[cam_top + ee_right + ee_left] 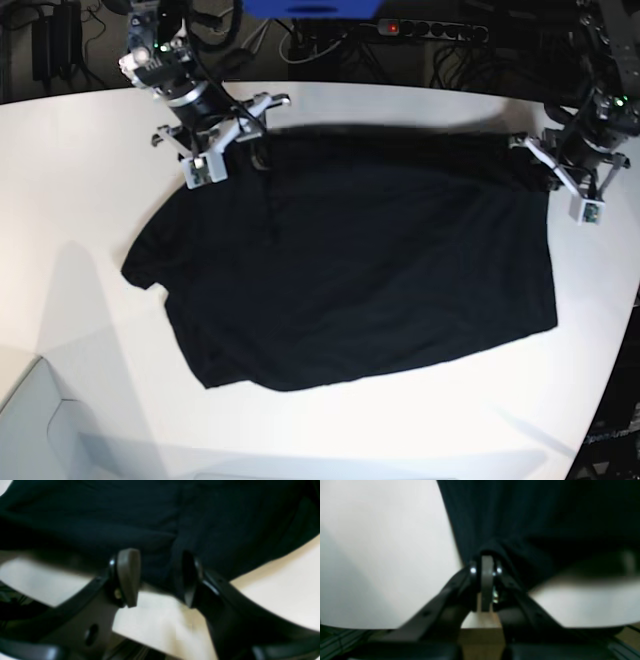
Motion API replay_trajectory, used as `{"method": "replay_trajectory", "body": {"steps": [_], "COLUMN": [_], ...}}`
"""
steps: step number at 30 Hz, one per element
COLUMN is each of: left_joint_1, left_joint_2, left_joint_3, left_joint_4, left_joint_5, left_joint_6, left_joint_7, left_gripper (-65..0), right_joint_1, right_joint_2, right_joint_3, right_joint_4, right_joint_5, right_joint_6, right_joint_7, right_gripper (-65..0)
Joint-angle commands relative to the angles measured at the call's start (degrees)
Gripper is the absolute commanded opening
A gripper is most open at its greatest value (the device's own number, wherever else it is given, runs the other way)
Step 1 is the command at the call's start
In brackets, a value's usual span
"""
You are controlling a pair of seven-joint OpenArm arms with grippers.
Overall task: Layout the t-shirt on the table in an organized manner, then fold the t-shirt properly
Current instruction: 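Lift the shirt with both grippers, shake it, and lay it flat, then release the shirt and regrasp its edges with both grippers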
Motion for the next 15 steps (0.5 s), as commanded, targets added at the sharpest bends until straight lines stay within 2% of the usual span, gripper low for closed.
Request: {"method": "replay_trajectory", "body": {"steps": [1,3,7,10,12,15], "left_joint_1": [0.3,0.4,0.2,0.2,0.3,0.4], "left_joint_2": [-0.8,-0.9,-1.4,-1.1,-1.0,-1.0], "left_joint_3": [-1.6,-3.3,-4.9,-5.2,-5.1,-5.3], "left_joint_4": [-0.4,-2.0,-4.9,-5.6,-6.1,-6.3], "left_joint_5": [0.0,0.0,-0.2,0.0,0.0,-0.4], "left_joint_6": [0.2,-0.5,-8.2,-12.5,-14.4,-15.6], "left_joint_7": [-0.5,-0.5,-0.5,-0.5,-0.5,-0.5], "left_gripper": [-64.5,-64.4,-64.4,-64.1,-59.9,-49.3], "right_joint_1": [-0.6,-1.8,-2.1,-2.1,-1.8,-1.1], "right_joint_2": [-0.3,-0.9,-1.2,-0.3,-0.1,0.0], "right_joint_3": [0.3,1.7,5.3,5.6,3.6,-0.2], "right_joint_4": [1.2,1.2,1.3,1.4,1.1,0.9], "right_joint_5": [0.6,1.3,7.9,9.2,9.0,8.9], "right_joint_6": [-0.1,-0.1,-0.1,-0.1,-0.1,-0.4], "right_joint_7": [1.6,1.6,1.6,1.6,1.6,1.7], "right_gripper": [-33.1,-30.6,-28.4,-28.1,-28.1,-28.1]}}
